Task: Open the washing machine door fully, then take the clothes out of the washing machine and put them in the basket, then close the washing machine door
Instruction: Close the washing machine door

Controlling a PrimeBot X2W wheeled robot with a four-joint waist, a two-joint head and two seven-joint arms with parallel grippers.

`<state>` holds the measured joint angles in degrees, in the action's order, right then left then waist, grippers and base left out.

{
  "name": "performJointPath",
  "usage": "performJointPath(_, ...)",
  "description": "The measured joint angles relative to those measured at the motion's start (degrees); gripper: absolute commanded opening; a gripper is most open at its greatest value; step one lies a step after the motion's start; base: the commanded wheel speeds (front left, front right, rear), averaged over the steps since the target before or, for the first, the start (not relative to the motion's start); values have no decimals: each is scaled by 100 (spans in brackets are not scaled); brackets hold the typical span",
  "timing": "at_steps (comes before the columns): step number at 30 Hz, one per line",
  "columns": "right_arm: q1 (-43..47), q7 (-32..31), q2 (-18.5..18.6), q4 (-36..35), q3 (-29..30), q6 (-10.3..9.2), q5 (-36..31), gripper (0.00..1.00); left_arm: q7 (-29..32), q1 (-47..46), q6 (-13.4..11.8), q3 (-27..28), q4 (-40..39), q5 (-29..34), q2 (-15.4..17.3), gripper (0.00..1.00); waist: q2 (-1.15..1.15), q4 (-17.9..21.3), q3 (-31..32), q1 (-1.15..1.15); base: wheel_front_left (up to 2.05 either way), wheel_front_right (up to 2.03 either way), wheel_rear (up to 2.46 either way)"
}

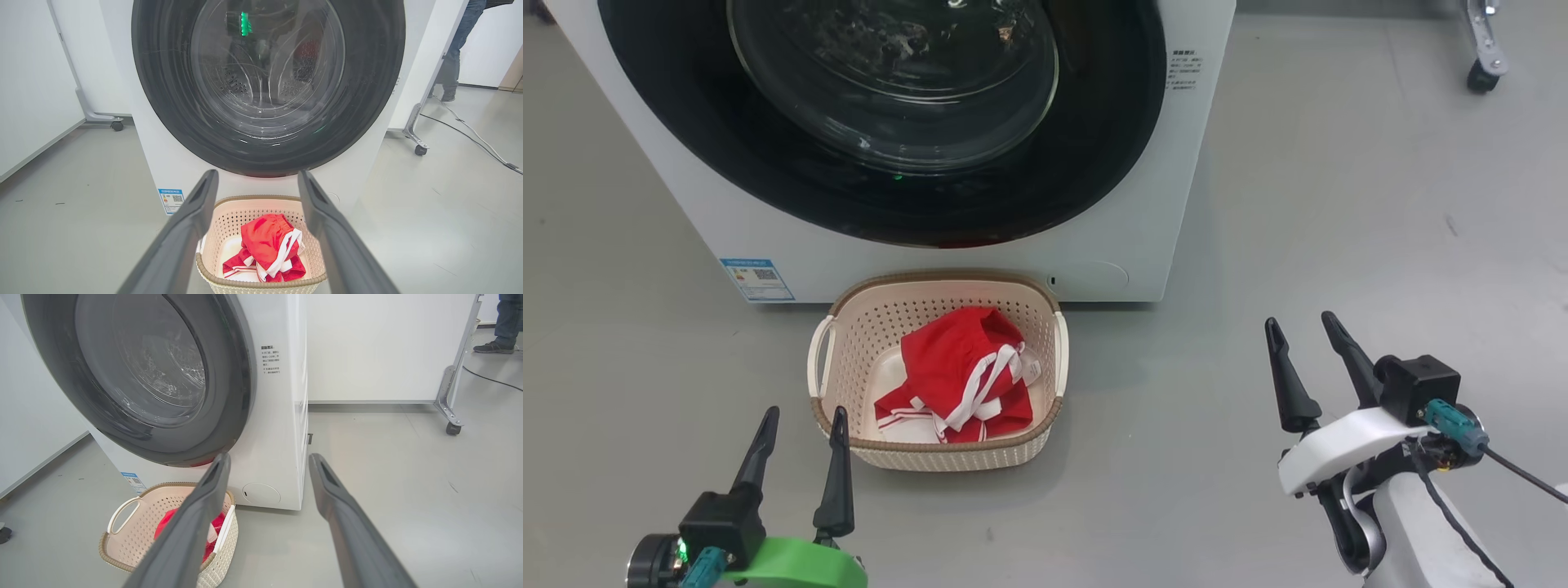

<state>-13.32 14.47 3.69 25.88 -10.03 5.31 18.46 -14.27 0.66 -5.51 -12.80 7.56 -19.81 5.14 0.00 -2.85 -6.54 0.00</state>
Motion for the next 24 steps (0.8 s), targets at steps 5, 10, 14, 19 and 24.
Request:
performJointPath(5,344,0,-13,-145,-26,-46,-8,100,8,153,-2,-27,-10,18,20,100,0,147,205,0,0,0,0)
performJointPath(10,706,0,-21,-223,-38,-92,-10,100,24,297,-18,-70,-18,60,45,100,0,241,405,0,0,0,0)
performJointPath(14,862,0,-30,-270,-71,-94,-10,100,58,407,-24,-73,-25,67,64,100,0,278,517,0,0,0,0)
performJointPath(19,1081,-1,-47,-358,-107,-140,-9,100,110,558,-25,-90,-51,67,66,100,0,317,675,0,0,0,0)
performJointPath(24,1198,-1,-52,-489,-136,-151,-9,100,163,649,-25,-125,-119,67,67,100,0,330,740,0,0,0,0)
